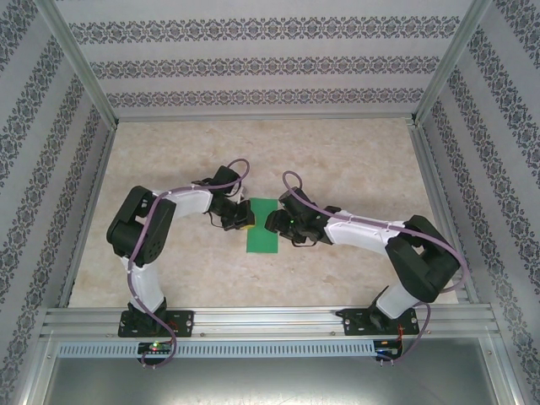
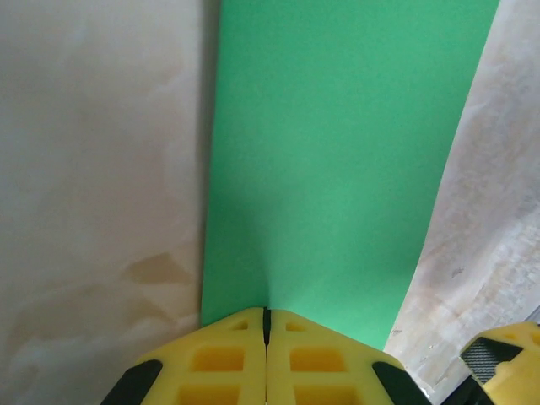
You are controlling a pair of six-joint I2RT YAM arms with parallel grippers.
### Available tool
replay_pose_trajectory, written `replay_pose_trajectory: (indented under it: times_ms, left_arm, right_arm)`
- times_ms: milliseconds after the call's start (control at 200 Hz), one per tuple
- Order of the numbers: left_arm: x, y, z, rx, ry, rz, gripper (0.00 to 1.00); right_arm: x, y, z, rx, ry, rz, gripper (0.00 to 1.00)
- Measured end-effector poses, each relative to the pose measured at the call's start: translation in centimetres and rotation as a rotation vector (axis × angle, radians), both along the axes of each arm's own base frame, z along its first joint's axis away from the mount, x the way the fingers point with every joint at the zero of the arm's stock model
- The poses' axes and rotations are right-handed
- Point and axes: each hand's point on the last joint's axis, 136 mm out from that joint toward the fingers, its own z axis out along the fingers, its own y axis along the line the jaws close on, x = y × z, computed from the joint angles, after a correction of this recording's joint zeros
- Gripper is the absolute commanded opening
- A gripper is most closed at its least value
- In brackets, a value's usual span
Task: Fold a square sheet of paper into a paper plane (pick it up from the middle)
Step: Fold the paper at the center of the table.
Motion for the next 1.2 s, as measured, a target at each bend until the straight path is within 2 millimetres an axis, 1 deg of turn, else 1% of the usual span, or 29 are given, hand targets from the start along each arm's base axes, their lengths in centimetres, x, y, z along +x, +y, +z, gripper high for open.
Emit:
replay_pose_trajectory:
  times_ms: [90, 260, 385, 485, 560, 644, 774, 934, 1204]
  left_arm:
    - [0.3, -0.1, 0.0, 0.003, -0.005, 0.001, 0.07]
    - [0.9, 0.4, -0.2, 0.048, -0.021, 0.04, 0.06]
    - [1.2, 1.6, -0.2, 0.098, -0.044, 0.112, 0.06]
    - [0.8, 2.9, -0.2, 0.139, -0.052, 0.174, 0.05]
    - [0.5, 3.3, -0.2, 0.149, -0.052, 0.201, 0.05]
    - [0.5, 3.3, -0.3, 0.141, -0.048, 0.221, 0.05]
    - [0.5, 3.3, -0.3, 0.135, -0.04, 0.236, 0.05]
    - [0.5, 3.3, -0.3, 0.133, -0.036, 0.24, 0.05]
    - [0.5, 3.3, -0.3, 0.132, -0.035, 0.243, 0.05]
  right_arm:
    - [0.2, -0.1, 0.0, 0.005, 0.001, -0.004, 0.56]
    - [0.7, -0.5, 0.0, 0.01, -0.001, -0.019, 0.55]
    - [0.5, -0.6, -0.2, 0.017, 0.011, -0.013, 0.52]
    - [0.3, -0.3, -0.2, 0.032, 0.019, 0.006, 0.48]
    - [0.1, 0.1, -0.6, 0.037, 0.031, 0.028, 0.45]
    - [-0.2, 0.4, -1.5, 0.03, 0.059, 0.052, 0.41]
    - [-0.6, 1.2, -2.7, 0.017, 0.089, 0.083, 0.39]
    - [-0.8, 2.0, -3.0, 0.021, 0.101, 0.115, 0.35]
    - [-1.8, 2.6, -3.4, 0.01, 0.119, 0.168, 0.34]
